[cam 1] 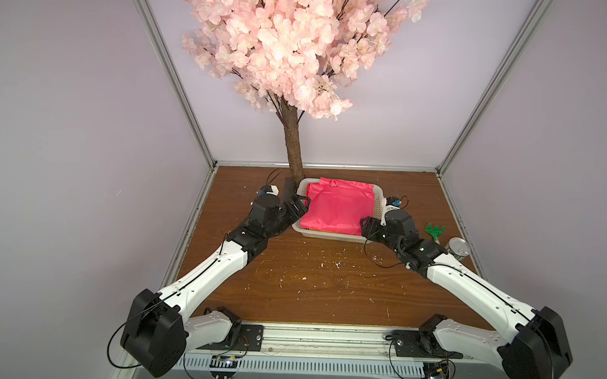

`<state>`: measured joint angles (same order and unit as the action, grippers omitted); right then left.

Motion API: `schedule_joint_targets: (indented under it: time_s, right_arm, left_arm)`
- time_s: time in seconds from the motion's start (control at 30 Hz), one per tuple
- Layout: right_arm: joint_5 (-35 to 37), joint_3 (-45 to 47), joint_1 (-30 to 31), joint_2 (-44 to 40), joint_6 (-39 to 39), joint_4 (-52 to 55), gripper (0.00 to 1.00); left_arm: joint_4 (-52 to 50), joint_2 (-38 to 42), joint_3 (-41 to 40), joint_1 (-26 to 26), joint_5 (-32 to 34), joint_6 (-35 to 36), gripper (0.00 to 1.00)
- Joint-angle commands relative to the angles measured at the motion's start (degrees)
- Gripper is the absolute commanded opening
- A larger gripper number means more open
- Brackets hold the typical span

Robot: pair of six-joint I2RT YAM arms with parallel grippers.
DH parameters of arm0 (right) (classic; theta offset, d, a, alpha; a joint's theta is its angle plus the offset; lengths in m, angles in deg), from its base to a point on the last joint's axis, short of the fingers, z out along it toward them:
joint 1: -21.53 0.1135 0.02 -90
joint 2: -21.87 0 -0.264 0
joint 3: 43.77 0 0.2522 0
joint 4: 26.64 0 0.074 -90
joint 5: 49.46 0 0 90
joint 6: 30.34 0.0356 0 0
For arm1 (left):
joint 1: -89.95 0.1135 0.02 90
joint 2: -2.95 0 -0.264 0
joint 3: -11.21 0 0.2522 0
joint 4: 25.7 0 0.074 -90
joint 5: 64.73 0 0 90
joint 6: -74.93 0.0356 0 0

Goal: Put the folded raincoat in the basket
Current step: Place the raincoat in the basket.

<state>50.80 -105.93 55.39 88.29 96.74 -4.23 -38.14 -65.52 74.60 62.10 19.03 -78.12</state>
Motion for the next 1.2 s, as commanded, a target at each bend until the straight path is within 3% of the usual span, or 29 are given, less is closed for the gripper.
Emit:
schedule_joint_targets:
  time_s: [0.0, 0.2, 0.5, 0.93, 1.03, 1.17]
  right_arm:
    - [-1.61, -6.48, -0.6, 0.63, -2.16, 0.72, 0.67]
    - [-13.85, -15.39, -1.26, 9.96, -5.08, 2.91, 0.67]
    - [-24.17, -12.46, -2.83, 19.72, -2.36, -3.45, 0.65]
    - [-27.24, -5.53, -9.78, 20.74, -1.34, -5.7, 0.65]
    - [-28.08, -7.78, -10.11, 20.12, -1.7, -5.18, 0.65]
    - [-29.9, -13.51, -10.96, 19.92, -2.09, -4.38, 0.65]
  left_arm:
    - [-0.55, -0.75, 4.72, -0.46, 2.27, 6.88, 1.0]
    - [4.98, -13.58, 15.45, -0.55, -10.85, 8.64, 1.0]
    - [19.93, -31.76, 18.45, -0.68, -24.58, 2.76, 1.0]
    - [24.29, -34.1, 6.6, -0.28, -22.06, 1.7, 1.0]
    - [22.55, -33.37, 8.77, 0.26, -21.77, 2.81, 1.0]
    - [15.02, -33.02, 18.62, 0.37, -21.44, 7.42, 1.0]
